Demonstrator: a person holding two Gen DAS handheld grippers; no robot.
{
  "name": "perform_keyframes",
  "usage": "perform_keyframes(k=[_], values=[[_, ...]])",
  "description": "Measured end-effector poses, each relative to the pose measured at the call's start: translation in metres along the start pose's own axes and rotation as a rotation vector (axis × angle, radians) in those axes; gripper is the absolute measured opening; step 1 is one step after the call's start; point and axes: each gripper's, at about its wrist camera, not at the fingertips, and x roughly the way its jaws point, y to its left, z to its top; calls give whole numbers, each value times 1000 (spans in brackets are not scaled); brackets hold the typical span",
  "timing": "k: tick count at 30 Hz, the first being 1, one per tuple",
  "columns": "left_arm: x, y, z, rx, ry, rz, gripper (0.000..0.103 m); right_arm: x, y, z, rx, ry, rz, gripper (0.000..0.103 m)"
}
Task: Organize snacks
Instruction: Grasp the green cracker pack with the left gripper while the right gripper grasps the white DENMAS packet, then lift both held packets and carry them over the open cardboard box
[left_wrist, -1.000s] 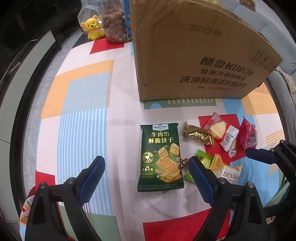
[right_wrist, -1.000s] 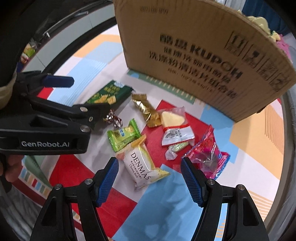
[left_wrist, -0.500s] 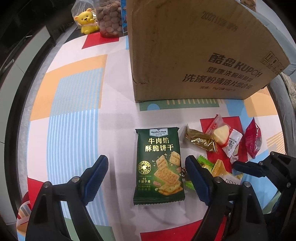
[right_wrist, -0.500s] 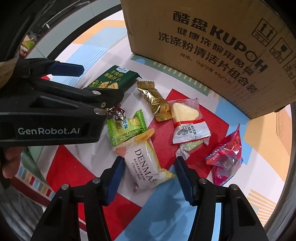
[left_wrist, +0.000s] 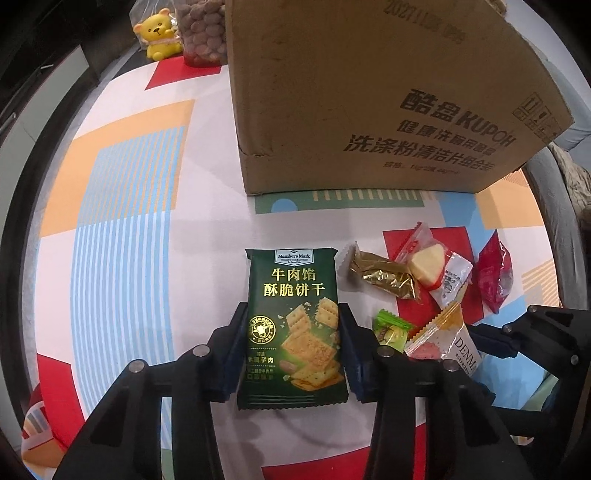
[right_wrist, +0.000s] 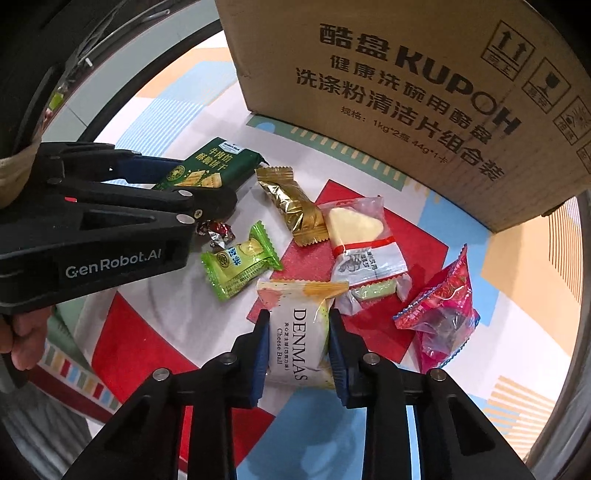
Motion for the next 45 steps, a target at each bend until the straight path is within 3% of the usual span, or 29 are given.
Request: perform_keyframes(k=[23,45], values=[[-69,-21,-23,21,-100,46,44,-45,-12,-13,39,-85,-11,29],[-106,-45,-22,25,-173,61,44,-101,-33,-21,144,-184,-13,29]])
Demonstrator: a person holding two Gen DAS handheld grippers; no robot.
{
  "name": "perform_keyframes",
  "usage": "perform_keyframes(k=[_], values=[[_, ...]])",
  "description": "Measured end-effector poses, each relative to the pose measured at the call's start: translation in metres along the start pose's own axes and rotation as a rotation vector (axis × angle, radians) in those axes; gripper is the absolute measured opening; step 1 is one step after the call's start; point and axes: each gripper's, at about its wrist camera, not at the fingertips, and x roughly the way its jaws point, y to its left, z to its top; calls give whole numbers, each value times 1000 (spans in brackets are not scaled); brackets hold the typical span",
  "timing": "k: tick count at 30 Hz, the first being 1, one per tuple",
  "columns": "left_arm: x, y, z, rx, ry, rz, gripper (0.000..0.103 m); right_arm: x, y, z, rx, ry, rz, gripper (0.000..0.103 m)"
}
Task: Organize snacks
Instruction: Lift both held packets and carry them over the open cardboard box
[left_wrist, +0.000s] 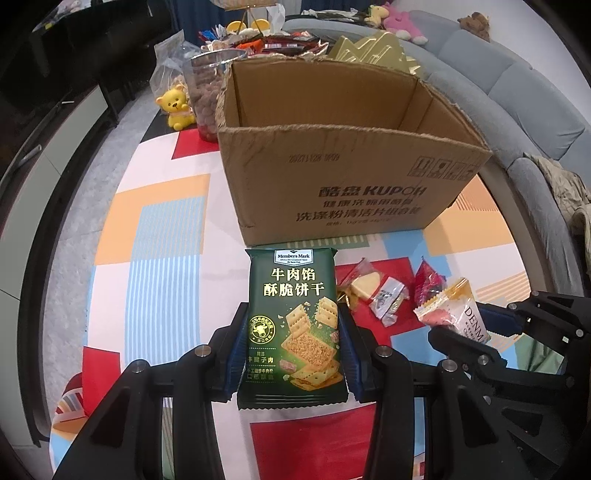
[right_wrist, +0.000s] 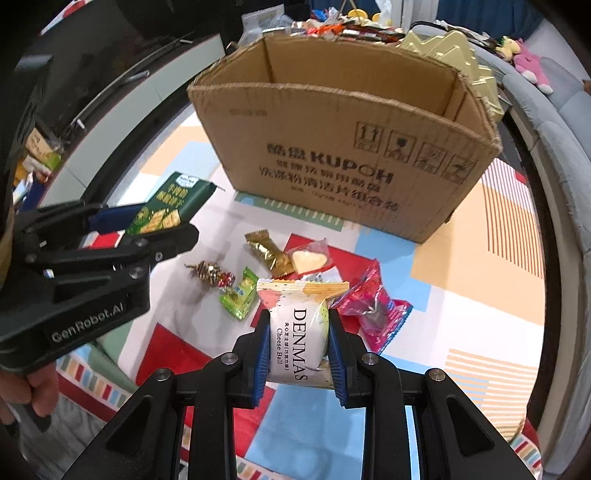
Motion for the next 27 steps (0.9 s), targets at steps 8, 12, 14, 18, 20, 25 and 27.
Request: perform_keyframes(k=[8,12,14,18,20,25,27], values=[[-15,-6,11,1,-42,5,44,-23,-8,11,29,-60,-19,29],[-23,-9,19,0,-64,6,44,-26,-13,18,42,-84,-23,29],[-26,-9,22,-3,-71,5,44,-28,-15,20,48,-94,-24,29],[-33,-11,30,-8,-90,6,44,-36,-19,26,66,-117,-29,29],[-36,-12,35,-11,-98,5,44,-41,-22,31,77,-133,-31,29],[-45,-15,47,-12,-123,5,44,-50,-28,43,100,-163,-36,29],[-47,-15,51,-13,-131,4,44,-54,-31,47,109,-176,-38,29]])
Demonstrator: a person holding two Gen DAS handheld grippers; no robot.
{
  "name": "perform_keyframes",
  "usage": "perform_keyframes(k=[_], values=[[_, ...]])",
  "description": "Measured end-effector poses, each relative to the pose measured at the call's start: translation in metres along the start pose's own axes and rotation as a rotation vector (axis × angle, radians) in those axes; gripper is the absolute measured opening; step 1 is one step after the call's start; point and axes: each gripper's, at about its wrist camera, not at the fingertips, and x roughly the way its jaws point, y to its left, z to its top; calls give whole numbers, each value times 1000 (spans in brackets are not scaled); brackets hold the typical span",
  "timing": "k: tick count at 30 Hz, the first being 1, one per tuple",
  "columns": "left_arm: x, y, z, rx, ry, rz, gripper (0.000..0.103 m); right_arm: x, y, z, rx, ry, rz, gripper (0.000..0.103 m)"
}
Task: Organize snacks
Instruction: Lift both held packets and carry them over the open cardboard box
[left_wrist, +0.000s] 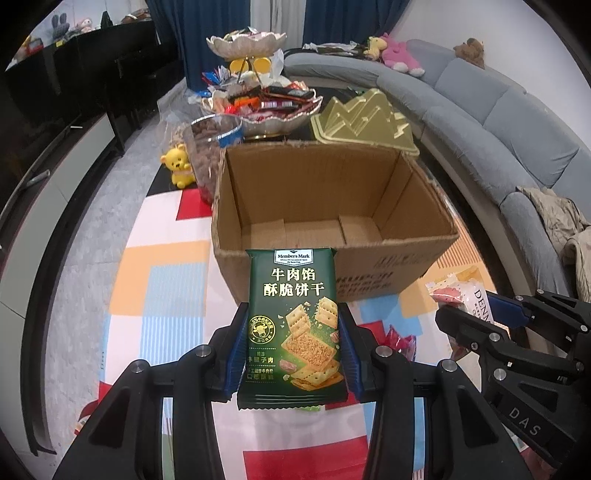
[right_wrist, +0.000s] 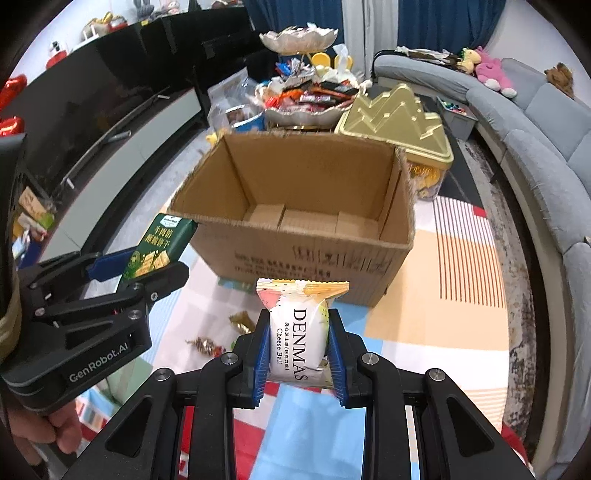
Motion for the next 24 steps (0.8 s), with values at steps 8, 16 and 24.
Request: perform_keyframes(k=[8,16,24], values=[[-5,-3,20,-8,-30,-3,44,-8,-7,18,22,-39,-2,29],[-3,-3,35,-9,-44,-4,44,-12,-11,35,40,-70,-2,29],[-3,-2,53,-16,-64,-2,44,-16,-14,52,52,-99,-5,29]])
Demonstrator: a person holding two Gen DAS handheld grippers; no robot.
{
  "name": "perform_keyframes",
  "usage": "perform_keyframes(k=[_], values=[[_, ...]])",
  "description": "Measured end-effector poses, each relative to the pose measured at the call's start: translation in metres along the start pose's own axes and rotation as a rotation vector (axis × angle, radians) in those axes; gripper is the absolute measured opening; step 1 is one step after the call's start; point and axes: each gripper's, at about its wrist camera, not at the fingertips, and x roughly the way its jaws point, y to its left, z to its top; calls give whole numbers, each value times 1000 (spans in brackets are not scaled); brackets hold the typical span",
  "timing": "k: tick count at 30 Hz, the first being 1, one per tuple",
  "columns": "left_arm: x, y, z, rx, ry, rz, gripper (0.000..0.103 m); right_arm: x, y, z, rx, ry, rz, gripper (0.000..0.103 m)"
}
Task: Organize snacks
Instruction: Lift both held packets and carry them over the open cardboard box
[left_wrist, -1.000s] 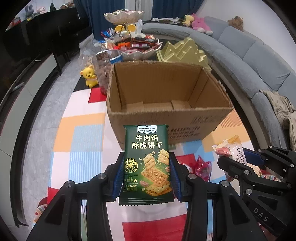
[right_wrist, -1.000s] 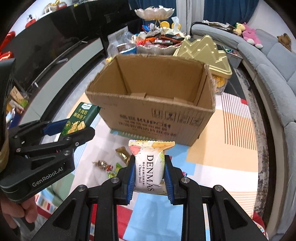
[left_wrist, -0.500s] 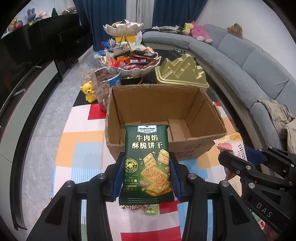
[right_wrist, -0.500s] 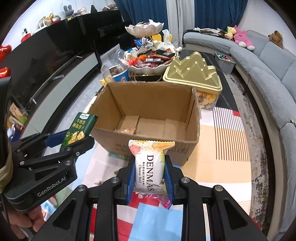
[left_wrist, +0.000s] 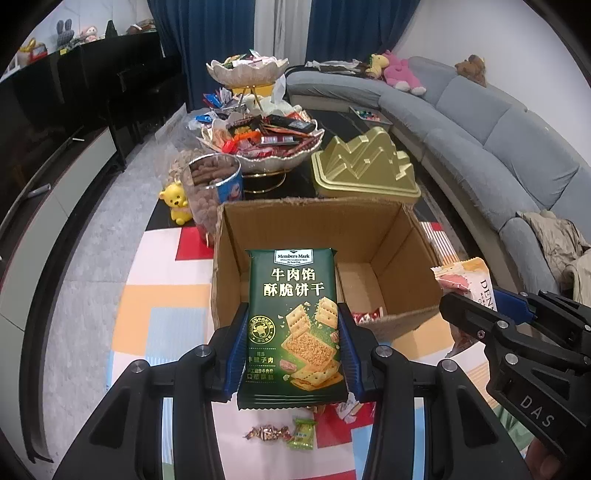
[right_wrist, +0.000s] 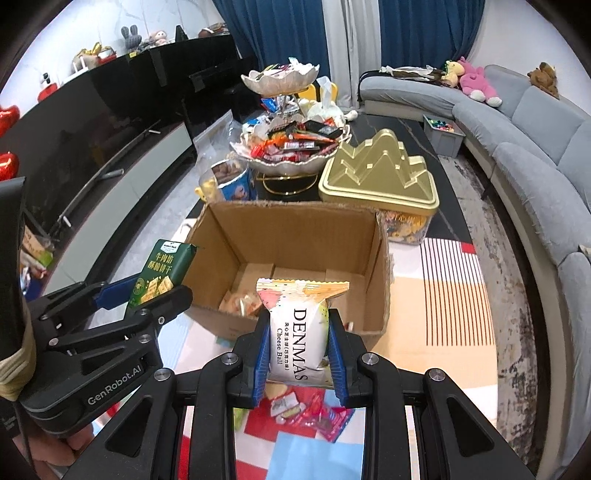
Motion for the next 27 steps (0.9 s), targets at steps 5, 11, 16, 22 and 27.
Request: perform_keyframes(k=[5,11,16,22,27], values=[[3,0,10,-2,-10,1,44,2,-3,11,10,-14,-3,29],[8,2,20,-5,-17,3,44,7,-7,22,21,-24,-6,29],[15,3,29,-16,-16,5,44,14,-8,29,33,-24,-7,29],[26,4,37,-14,-11,12,44,24,-12,35,40,-17,-10,29],[39,7,40,-25,2,13,44,36,-13,39,39,-2,-13,29]])
